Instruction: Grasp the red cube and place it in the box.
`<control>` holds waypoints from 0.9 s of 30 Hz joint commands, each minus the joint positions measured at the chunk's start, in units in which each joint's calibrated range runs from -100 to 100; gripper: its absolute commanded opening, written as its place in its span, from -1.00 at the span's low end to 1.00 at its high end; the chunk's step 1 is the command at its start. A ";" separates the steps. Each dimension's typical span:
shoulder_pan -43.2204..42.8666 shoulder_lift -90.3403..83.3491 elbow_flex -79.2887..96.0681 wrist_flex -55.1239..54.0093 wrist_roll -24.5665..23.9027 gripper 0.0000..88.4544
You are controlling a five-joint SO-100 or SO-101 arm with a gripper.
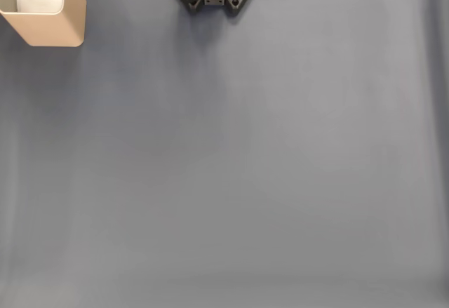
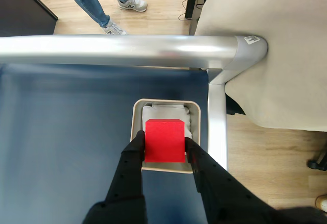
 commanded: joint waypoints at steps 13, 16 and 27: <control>0.38 -2.66 -1.67 0.50 0.44 -0.12; 0.45 -2.74 -1.67 0.50 0.34 0.04; 0.59 -2.74 -1.67 0.42 0.05 0.14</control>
